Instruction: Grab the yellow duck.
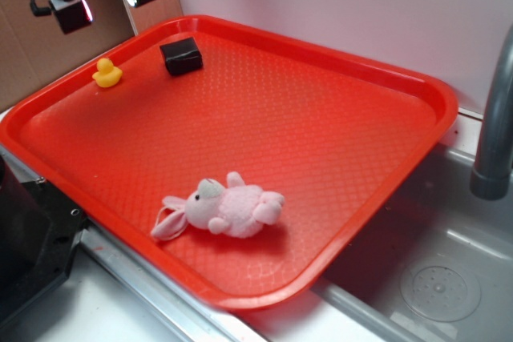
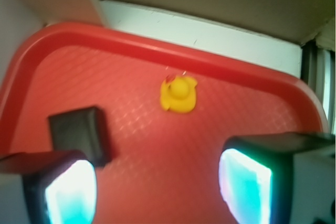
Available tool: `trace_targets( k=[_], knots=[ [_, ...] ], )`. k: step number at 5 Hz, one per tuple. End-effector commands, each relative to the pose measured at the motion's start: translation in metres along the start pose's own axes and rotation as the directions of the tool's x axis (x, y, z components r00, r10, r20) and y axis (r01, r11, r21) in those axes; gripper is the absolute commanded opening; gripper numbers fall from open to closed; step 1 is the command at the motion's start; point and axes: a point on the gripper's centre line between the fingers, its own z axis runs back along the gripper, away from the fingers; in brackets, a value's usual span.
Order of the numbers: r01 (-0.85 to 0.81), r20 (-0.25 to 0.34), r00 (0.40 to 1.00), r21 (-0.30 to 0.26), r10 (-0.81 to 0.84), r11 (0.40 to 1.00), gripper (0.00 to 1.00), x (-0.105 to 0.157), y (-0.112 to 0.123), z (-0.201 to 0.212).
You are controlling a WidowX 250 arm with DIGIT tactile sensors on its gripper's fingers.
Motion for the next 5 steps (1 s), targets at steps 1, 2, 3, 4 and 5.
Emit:
trace_targets(
  k=[1, 2, 3, 4, 5],
  knots=[
    [-0.086, 0.062, 0.995, 0.045, 0.083, 0.995, 1.00, 0.025, 0.023, -0.010],
    [-0.140, 0.133, 0.983, 0.101, 0.126, 0.985, 1.00, 0.025, 0.031, -0.021],
    [-0.185, 0.164, 0.973, 0.122, 0.164, 0.975, 1.00, 0.025, 0.043, -0.032],
    [-0.202, 0.190, 0.966, 0.118, 0.178, 0.972, 1.00, 0.022, 0.049, -0.042],
    [-0.212, 0.180, 0.965, 0.098, 0.192, 0.972, 1.00, 0.024, 0.051, -0.054]
  ],
)
